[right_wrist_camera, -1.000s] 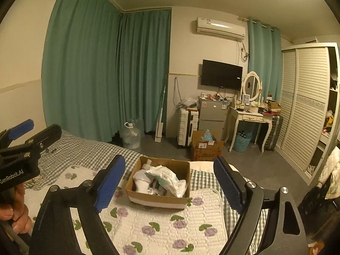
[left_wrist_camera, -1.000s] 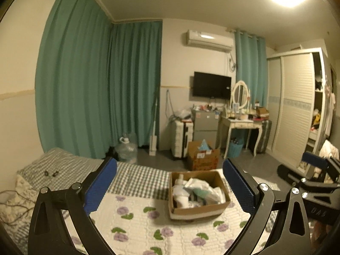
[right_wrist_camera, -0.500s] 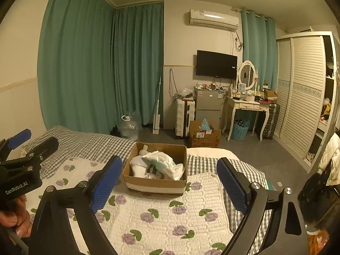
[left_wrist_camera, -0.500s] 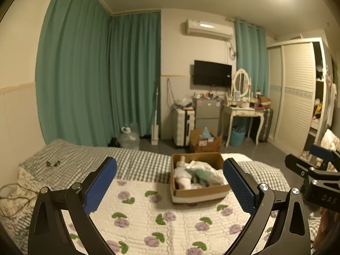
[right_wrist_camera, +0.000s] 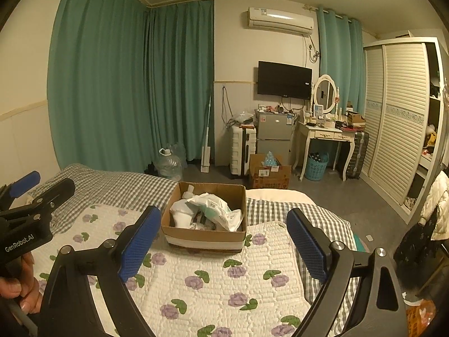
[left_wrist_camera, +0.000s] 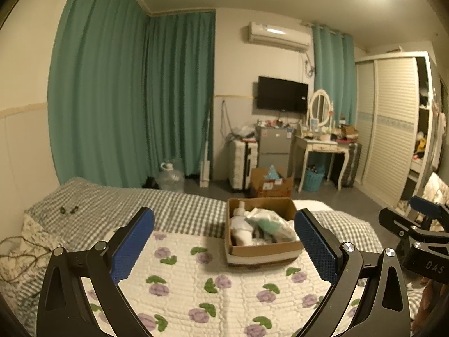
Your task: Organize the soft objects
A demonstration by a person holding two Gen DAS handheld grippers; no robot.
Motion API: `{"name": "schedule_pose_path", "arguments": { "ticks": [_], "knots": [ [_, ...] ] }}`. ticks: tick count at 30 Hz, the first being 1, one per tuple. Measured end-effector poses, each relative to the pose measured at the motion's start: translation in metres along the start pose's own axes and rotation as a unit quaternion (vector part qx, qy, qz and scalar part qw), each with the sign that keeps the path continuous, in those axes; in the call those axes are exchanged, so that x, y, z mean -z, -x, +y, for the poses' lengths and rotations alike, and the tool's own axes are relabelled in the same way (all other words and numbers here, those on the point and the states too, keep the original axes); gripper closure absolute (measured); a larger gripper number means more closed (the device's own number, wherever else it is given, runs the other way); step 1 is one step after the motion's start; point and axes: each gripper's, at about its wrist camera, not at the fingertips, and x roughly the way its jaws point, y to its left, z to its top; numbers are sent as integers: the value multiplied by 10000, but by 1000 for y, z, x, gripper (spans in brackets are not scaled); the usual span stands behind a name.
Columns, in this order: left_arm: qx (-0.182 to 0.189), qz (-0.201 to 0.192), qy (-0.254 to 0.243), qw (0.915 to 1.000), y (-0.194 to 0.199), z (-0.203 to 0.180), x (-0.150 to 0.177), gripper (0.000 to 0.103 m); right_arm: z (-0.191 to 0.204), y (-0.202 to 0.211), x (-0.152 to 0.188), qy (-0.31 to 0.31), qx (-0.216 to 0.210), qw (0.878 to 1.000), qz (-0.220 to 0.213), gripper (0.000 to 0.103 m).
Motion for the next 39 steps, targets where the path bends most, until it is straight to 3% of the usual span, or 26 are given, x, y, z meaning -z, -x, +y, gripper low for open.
{"name": "schedule_pose_path", "arguments": {
  "ticks": [39],
  "knots": [
    [62, 119, -9, 9999, 3, -3, -1, 2, -3, 5, 12, -26, 23, 10000, 51, 11]
  ]
}}
